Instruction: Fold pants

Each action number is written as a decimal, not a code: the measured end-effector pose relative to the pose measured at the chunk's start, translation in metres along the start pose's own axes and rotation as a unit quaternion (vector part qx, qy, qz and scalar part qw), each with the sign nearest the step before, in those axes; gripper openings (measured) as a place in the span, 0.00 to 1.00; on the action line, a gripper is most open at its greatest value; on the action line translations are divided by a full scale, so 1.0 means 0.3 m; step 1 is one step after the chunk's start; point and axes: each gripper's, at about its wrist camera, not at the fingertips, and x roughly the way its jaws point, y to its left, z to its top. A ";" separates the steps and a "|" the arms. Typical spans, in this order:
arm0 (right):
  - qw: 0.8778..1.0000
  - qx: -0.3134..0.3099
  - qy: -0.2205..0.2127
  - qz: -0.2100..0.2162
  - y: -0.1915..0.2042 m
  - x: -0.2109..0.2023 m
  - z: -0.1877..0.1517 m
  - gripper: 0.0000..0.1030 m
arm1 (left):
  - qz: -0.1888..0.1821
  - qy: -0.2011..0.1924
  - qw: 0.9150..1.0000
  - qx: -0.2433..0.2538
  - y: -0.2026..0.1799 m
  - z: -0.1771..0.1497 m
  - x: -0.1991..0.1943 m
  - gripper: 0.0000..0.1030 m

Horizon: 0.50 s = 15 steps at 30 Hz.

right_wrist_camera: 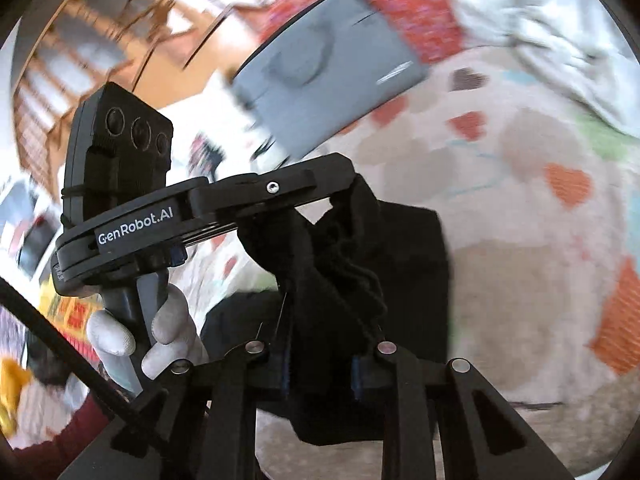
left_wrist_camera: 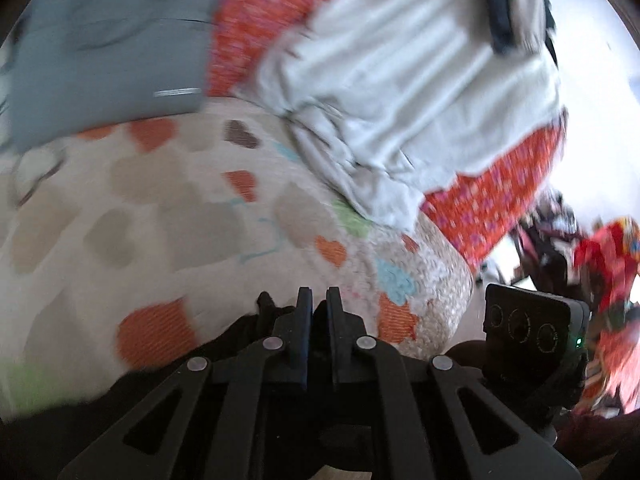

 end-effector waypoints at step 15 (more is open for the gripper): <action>0.983 -0.112 0.135 -0.047 0.161 0.384 -0.128 0.41 | 0.032 -0.085 0.977 -0.193 0.380 -0.302 -0.216 0.36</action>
